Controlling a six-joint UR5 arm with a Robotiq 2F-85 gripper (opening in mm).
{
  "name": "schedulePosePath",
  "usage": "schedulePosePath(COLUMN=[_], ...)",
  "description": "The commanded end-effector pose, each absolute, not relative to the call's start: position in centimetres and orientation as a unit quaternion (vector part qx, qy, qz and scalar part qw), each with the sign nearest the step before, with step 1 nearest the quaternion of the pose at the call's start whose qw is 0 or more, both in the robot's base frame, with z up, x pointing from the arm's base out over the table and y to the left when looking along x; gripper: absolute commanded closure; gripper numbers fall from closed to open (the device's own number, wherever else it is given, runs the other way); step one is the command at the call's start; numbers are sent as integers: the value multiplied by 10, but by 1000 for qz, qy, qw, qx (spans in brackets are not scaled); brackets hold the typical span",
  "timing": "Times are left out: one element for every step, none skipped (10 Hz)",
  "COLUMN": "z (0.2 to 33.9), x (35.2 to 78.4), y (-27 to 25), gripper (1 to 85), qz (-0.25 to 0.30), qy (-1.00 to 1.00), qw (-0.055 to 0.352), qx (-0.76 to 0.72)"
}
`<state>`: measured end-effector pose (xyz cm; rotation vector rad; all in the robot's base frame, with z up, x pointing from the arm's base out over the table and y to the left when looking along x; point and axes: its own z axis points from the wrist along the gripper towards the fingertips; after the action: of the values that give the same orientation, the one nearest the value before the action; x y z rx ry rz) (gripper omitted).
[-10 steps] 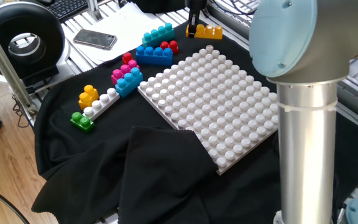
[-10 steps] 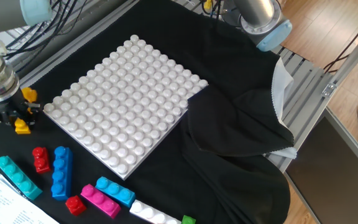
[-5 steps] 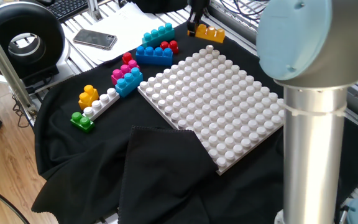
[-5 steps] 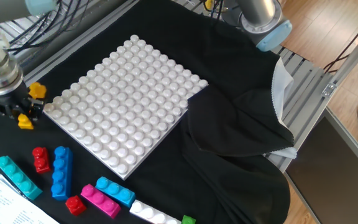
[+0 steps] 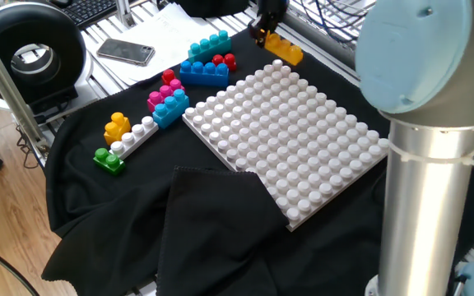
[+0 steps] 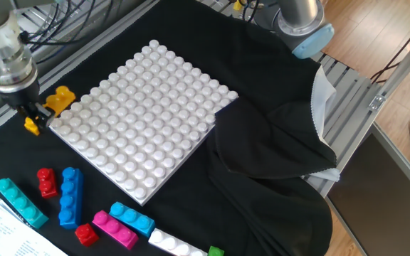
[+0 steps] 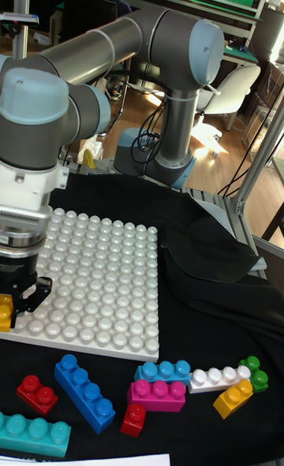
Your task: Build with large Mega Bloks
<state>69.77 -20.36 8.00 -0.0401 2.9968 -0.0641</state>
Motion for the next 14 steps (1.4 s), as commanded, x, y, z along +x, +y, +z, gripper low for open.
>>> schedulePosePath(z=[68, 65, 63, 62, 60, 57, 54, 52, 51, 49, 47, 47, 47, 46], x=[699, 699, 696, 691, 681, 672, 664, 661, 662, 665, 666, 670, 676, 678], y=[-212, -210, -207, -205, -208, -204, -205, -210, -213, -215, -216, -216, -211, -207], gripper=[630, 620, 617, 620, 620, 620, 630, 637, 637, 637, 637, 637, 637, 640], qz=[11, 19, 19, 16, -1, -2, -16, -32, -32, -32, -30, -29, -19, -11], qy=[993, 993, 993, 995, 997, 998, 999, 998, 998, 998, 998, 997, 997, 996], qw=[99, 94, 87, 79, 65, 52, 44, 44, 52, 59, 62, 68, 77, 80], qx=[61, 72, 73, 65, 40, 34, 25, 15, 14, 12, 11, 12, 18, 28])
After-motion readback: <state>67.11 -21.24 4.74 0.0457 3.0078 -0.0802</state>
